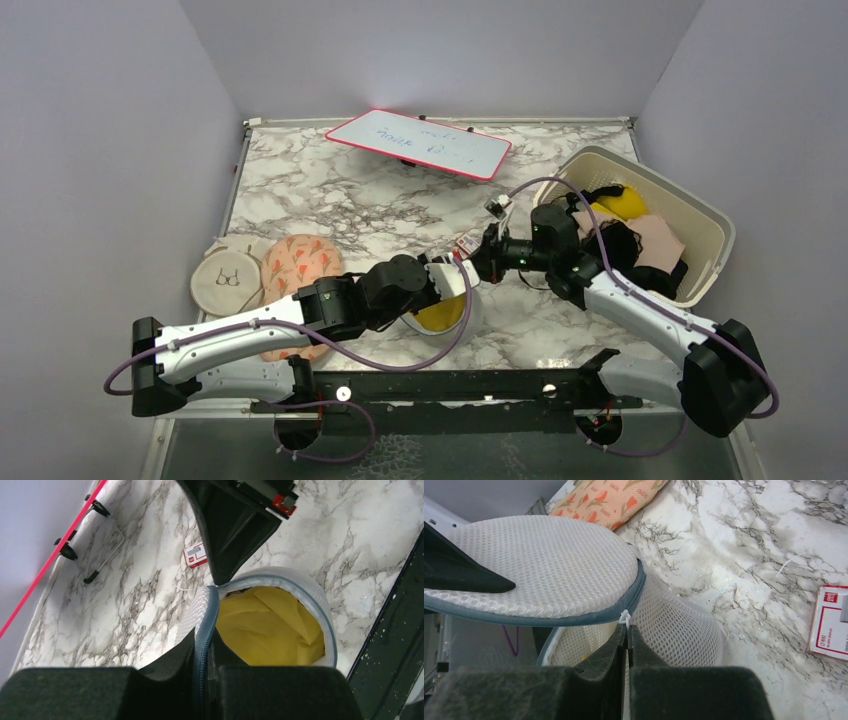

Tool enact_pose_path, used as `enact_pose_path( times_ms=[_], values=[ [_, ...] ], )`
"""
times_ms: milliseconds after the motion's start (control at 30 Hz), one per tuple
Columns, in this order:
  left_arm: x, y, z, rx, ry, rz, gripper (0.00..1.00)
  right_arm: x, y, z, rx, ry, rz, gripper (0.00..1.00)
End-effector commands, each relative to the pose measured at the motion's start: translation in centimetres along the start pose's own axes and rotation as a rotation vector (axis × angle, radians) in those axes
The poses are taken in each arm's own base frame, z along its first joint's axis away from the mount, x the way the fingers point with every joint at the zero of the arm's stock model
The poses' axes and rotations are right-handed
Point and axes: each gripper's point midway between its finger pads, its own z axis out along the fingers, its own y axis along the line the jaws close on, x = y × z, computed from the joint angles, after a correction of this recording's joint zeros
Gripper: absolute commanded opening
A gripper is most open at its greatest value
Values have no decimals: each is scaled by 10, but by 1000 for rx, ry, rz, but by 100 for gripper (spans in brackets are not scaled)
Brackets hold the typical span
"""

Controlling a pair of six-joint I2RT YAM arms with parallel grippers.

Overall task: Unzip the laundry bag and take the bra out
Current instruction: Unzip the laundry bag at the center of the board.

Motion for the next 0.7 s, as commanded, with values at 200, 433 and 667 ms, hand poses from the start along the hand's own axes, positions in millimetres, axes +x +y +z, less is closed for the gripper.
enact_pose_path(
  times_ms=[200,433,667],
  values=[
    [-26,-1,-16,65,-98,14,0,-3,12,19,-190,54,-91,1],
    [-45,-3,-26,108,-175,33,0,-7,10,23,-196,47,-115,1],
    [-55,-10,-37,173,-238,85,0,-16,7,22,-170,40,-180,1]
  ],
)
